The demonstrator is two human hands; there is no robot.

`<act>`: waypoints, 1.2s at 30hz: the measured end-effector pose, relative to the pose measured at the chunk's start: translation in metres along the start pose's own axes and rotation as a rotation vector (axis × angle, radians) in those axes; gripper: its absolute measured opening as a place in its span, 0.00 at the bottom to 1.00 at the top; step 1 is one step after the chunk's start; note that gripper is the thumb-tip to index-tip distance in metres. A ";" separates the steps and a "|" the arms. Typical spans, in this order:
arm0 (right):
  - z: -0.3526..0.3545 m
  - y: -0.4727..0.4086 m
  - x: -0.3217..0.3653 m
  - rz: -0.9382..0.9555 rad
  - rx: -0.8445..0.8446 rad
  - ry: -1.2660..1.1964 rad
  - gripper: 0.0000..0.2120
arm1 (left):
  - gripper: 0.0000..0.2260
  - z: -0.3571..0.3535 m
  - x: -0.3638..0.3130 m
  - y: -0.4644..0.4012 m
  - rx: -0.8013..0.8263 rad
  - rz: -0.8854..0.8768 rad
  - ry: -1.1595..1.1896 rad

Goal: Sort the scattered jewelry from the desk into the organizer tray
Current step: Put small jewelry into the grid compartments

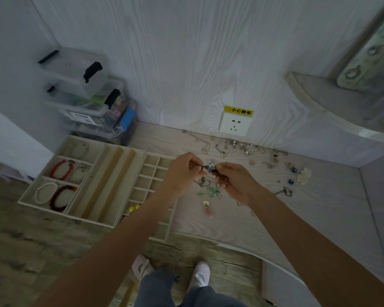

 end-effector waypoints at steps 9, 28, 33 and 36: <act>0.006 0.001 0.006 0.048 0.046 0.153 0.09 | 0.08 0.011 -0.016 -0.004 -0.122 -0.127 -0.327; -0.014 -0.002 -0.003 0.026 0.234 0.428 0.06 | 0.05 0.042 0.020 0.009 -0.082 0.131 0.360; -0.028 0.002 -0.013 0.011 0.281 0.432 0.06 | 0.06 0.059 0.044 0.023 -0.108 0.146 0.289; -0.034 0.003 -0.022 0.027 0.265 0.478 0.06 | 0.05 0.065 0.053 0.036 -0.026 0.137 0.181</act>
Point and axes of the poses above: each hand's wrist, its own y-axis away from the middle knuckle, its own z-axis out of the back of the hand, x = y × z, the point moved 4 cm from there along -y, towards the middle knuckle, and after that the axes turned 10 degrees about -y, right-handed, at the moved point
